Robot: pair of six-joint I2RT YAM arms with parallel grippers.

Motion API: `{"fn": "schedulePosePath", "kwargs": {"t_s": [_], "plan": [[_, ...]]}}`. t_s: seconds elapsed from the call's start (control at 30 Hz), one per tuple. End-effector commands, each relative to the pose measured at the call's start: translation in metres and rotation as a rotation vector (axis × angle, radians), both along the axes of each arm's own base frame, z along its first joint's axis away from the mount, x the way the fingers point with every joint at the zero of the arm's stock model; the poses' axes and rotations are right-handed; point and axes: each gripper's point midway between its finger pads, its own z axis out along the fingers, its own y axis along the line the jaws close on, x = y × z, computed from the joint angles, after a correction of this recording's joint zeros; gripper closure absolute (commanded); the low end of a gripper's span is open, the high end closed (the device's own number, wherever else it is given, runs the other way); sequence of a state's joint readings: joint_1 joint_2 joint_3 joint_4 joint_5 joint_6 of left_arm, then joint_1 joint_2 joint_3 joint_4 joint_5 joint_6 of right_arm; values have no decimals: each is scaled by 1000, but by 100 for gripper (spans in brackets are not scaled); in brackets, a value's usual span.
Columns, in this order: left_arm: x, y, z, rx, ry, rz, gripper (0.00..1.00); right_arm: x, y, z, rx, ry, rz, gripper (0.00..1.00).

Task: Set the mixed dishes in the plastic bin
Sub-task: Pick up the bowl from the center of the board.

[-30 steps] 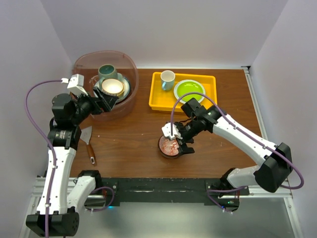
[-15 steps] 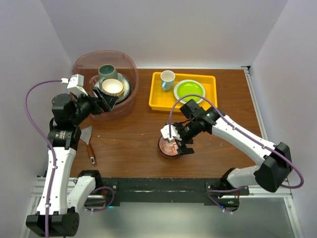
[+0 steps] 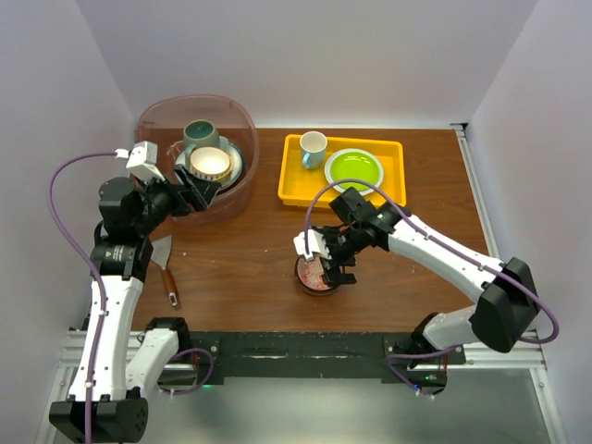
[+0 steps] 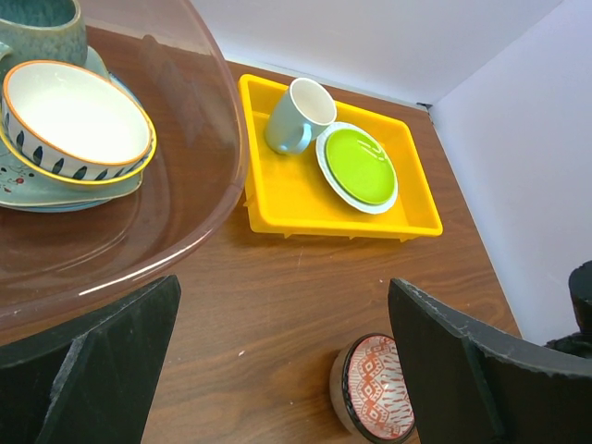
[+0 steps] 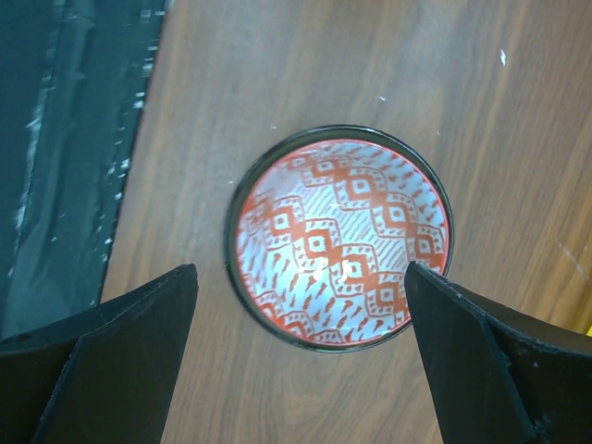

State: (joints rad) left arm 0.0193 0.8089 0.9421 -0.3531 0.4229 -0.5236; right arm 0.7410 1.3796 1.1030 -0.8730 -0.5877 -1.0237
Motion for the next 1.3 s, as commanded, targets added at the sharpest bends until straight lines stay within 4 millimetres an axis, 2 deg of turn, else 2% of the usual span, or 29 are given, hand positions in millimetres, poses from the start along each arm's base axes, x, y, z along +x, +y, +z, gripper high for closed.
{"fn": "schedulePosePath", "kwargs": {"t_s": [0.0,0.03,0.17,0.37,0.47,0.73,0.9,1.1,1.27], "plan": [[2,0,6,2,-40,-8,0,29,10,-8,-9,-62,-132,3],[1,-1,6,0,-41,-11,0,31,10,-12,-19,-51,-162,3],[-1,-1,4,4,-38,-15,0,61,18,-19,-21,-108,-295,5],[-3,-1,1,11,-32,-15,0,97,11,-38,-85,-204,-449,12],[-4,-1,-2,12,-28,-16,0,103,8,-48,-102,-219,-479,19],[-3,-1,-3,9,-25,-19,0,106,0,-63,-120,-257,-513,27],[-4,-2,-4,7,-21,-20,0,115,-5,-58,-118,-310,-547,40],[-4,-2,-4,7,-23,-20,0,120,-9,-41,-97,-369,-565,55],[-4,-2,-3,7,-24,-22,0,121,-8,-20,-64,-389,-570,59]]}}
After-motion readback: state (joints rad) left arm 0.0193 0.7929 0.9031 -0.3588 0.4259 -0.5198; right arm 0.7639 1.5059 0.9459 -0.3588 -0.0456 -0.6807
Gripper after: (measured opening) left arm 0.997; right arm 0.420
